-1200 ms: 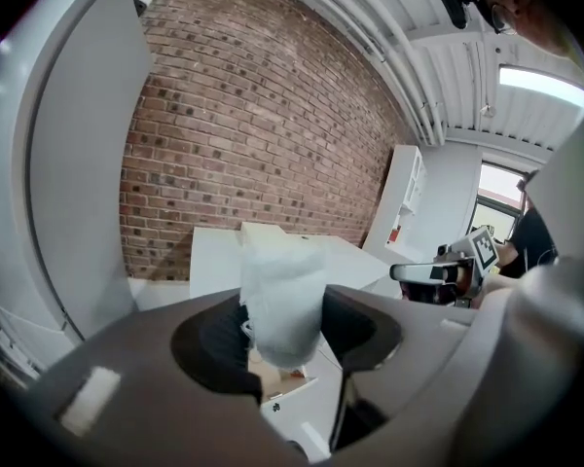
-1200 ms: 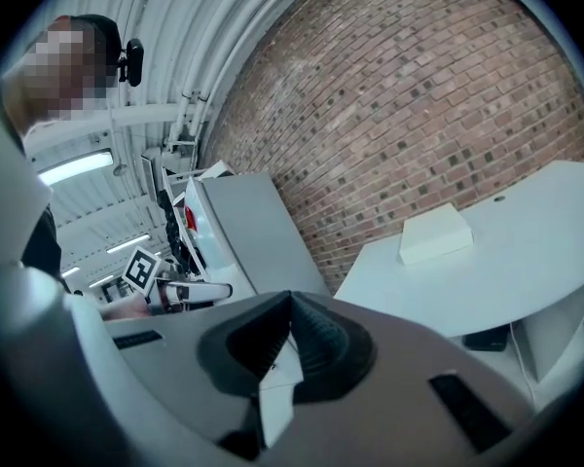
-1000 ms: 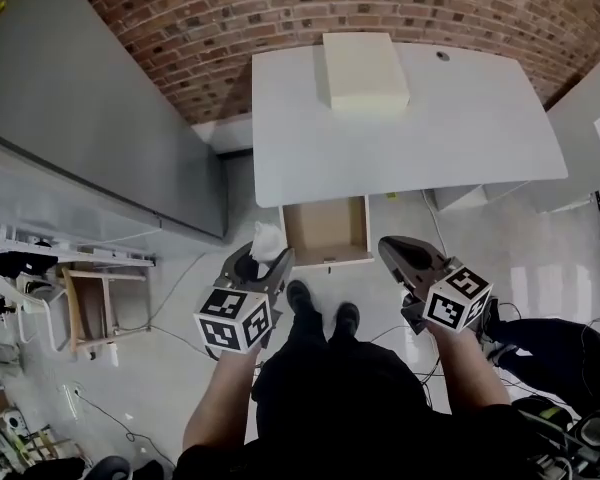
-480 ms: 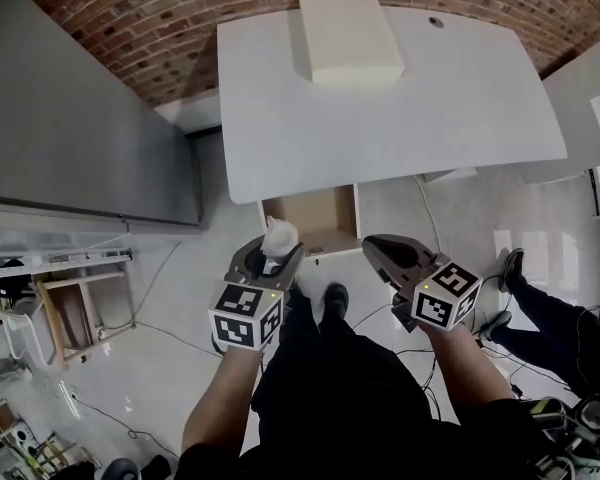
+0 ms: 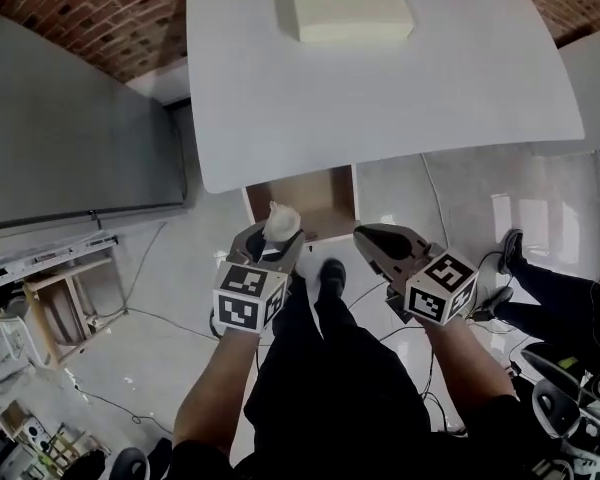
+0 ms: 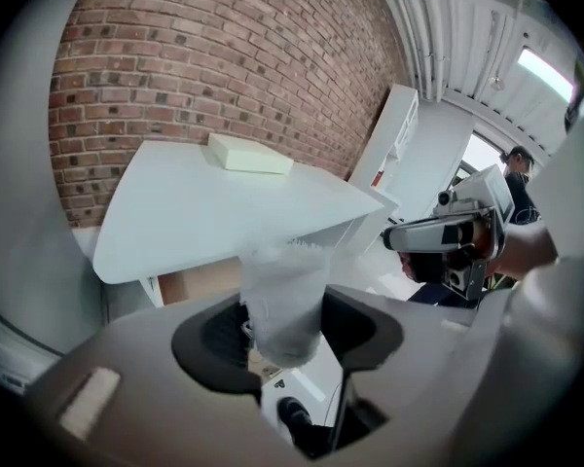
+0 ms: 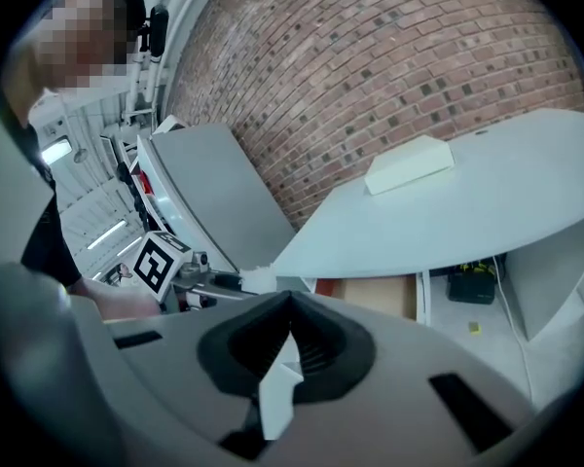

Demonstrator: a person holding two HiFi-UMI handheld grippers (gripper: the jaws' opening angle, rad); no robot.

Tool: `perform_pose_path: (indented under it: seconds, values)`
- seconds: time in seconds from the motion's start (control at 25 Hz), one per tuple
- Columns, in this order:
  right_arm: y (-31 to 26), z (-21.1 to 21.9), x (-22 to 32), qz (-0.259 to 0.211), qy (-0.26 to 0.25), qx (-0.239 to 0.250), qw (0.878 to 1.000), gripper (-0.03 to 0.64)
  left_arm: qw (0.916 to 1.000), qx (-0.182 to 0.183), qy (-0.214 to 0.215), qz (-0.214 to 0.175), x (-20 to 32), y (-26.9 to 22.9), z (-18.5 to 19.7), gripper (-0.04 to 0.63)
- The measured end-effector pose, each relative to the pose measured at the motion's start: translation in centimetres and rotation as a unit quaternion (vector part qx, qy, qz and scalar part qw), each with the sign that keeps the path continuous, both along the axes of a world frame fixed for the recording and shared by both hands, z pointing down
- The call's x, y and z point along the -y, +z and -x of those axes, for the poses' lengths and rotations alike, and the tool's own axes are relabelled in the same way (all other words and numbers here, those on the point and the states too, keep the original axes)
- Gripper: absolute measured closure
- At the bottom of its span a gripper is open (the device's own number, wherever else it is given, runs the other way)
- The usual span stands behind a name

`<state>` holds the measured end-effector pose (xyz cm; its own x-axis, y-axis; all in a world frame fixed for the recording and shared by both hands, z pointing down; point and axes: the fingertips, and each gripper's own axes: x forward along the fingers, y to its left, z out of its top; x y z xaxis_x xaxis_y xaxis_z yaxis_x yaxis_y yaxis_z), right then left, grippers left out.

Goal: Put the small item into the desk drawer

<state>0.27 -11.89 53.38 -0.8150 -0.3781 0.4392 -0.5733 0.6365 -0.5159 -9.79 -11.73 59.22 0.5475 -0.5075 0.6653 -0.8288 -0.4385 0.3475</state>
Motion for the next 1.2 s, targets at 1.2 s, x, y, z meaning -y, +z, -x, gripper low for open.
perform_pose_path:
  seconds: [1.2]
  values:
    - [10.9,-2.9,-0.2,0.062,0.021,-0.007,0.998,0.606,0.9632,0.151,0.175,0.137,0.3,24.7,-4.1,0.396]
